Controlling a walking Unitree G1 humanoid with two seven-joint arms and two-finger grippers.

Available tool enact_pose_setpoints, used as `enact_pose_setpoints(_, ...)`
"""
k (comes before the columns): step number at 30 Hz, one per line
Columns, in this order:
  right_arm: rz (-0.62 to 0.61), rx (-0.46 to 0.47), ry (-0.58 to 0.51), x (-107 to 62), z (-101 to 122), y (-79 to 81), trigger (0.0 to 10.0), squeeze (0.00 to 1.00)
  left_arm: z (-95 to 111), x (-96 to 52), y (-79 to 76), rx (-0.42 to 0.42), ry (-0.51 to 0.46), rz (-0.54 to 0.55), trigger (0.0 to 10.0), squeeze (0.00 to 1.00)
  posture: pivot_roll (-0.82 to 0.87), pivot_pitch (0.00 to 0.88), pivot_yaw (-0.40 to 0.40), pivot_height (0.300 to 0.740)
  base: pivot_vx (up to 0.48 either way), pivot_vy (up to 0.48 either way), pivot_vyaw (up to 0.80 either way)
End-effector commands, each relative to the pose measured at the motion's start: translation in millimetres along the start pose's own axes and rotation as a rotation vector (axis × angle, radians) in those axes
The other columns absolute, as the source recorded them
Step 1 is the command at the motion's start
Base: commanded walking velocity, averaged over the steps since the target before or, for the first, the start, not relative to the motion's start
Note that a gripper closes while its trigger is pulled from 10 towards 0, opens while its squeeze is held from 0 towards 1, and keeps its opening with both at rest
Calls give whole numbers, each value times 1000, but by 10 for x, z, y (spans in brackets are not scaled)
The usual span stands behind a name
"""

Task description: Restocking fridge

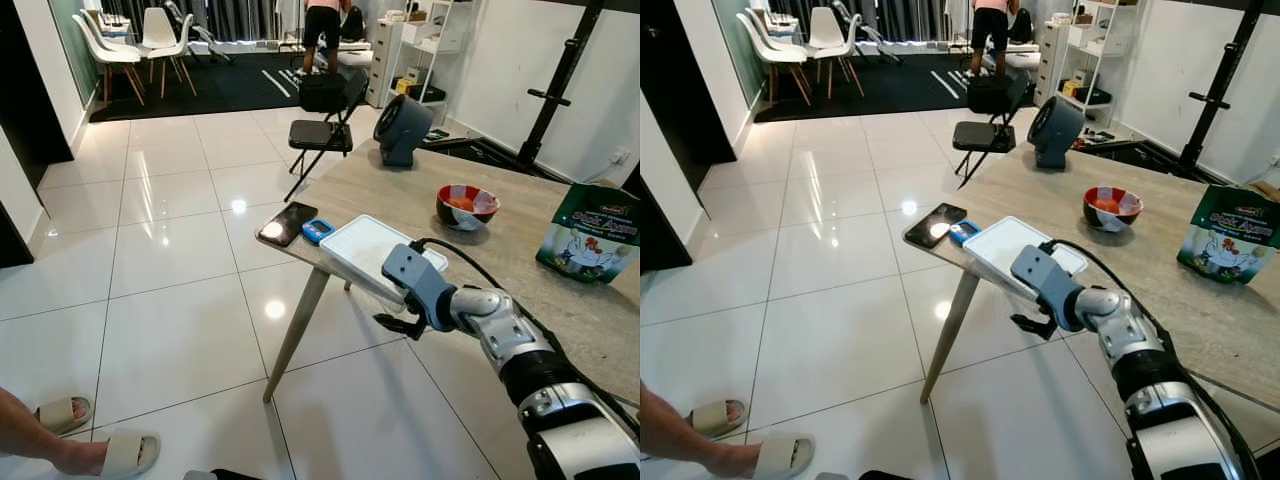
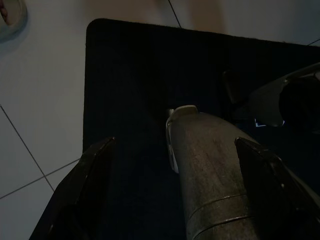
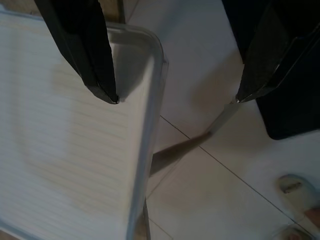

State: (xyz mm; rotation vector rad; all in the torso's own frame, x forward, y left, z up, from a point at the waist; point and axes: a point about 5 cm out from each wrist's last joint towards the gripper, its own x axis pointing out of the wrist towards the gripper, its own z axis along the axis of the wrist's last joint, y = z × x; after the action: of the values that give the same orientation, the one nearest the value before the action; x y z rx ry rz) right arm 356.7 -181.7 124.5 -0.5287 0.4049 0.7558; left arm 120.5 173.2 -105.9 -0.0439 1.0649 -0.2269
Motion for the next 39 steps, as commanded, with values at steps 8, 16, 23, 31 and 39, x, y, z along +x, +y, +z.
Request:
enact_pose_setpoints(8, 18, 54, -81, 19, 44, 64, 10000, 0, -81, -6, -34, 2, 35, -8, 10000, 0, -80, 0, -38, 740, 0, 0, 0)
enact_pose_setpoints(16, -14, 224, -328, -87, 253, -36, 10000, 0, -81, -7, -30, 10, 36, -10, 10000, 0, -81, 0, -35, 740, 0, 0, 0)
enact_pose_setpoints(23, 19, 538, -553, -314, 294, -220, 10000, 0, -73, -4, -37, 13, 35, -13, 10000, 0, -80, 0, -36, 740, 0, 0, 0)
enact_pose_setpoints(31, 103, 777, -540, -533, -62, -229, 10000, 0, -59, 0, -39, 15, 32, -15, 10000, 0, -84, 0, -38, 740, 0, 0, 0)
enact_pose_setpoints(39, 31, 951, -510, -899, -512, -322, 10000, 0, -70, -4, -33, 19, 37, -15, 10000, 0, -97, 0, -37, 740, 0, 0, 0)
